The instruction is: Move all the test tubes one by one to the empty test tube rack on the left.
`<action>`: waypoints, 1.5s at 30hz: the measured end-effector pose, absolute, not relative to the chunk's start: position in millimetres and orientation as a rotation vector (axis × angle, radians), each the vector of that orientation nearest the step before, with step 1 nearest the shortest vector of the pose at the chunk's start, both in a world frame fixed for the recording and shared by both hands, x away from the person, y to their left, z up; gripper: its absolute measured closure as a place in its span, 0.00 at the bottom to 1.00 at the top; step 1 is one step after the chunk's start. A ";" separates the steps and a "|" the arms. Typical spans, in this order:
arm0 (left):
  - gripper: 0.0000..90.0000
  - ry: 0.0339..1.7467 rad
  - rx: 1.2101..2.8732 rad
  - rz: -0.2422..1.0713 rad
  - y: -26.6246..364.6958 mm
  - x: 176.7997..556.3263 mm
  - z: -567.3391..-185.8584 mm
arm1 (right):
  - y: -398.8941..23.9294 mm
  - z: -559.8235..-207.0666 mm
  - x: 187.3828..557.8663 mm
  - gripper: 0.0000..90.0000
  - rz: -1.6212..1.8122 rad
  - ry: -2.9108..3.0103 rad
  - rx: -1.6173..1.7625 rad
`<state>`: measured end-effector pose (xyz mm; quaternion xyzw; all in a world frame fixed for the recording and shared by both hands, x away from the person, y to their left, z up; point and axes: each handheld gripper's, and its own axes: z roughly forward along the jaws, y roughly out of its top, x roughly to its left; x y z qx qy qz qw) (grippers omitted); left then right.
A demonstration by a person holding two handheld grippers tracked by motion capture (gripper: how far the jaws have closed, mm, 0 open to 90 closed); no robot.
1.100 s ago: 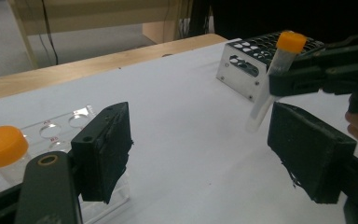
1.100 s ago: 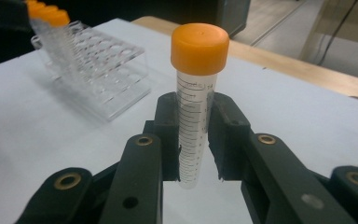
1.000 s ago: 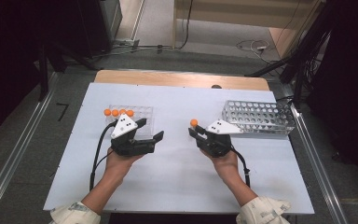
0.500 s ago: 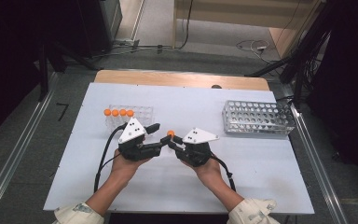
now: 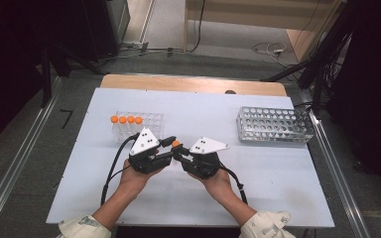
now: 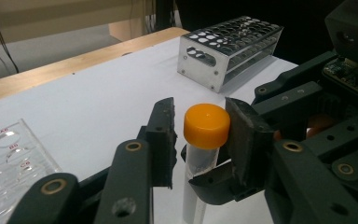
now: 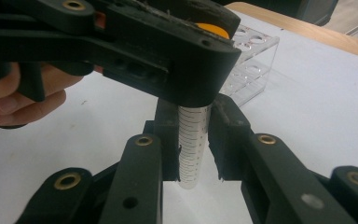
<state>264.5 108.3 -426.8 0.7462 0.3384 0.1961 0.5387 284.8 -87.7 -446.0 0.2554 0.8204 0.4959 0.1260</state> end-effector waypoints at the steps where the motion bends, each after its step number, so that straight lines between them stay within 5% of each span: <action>1: 0.75 0.807 1.772 0.468 108.0 264.3 -426.9 | -87.6 -446.2 285.0 0.80 1.444 2.392 0.747; 8: 0.78 0.801 1.772 0.470 107.2 264.1 -427.1 | -87.7 -446.5 284.9 0.78 1.444 2.394 0.748; 13: 0.79 0.818 1.763 0.486 111.2 265.4 -425.8 | -90.9 -446.0 284.1 0.33 1.407 2.414 0.745; 19: 0.79 0.859 1.726 0.502 123.0 270.2 -422.3 | -111.7 -446.9 286.2 0.22 1.383 2.383 0.814; 33: 0.79 0.954 1.646 0.572 155.3 287.0 -397.0 | -181.0 -448.4 280.9 0.19 1.320 2.301 0.981; 45: 0.79 1.028 1.591 0.689 173.1 309.0 -387.3 | -196.0 -446.9 278.5 0.19 1.326 2.268 1.021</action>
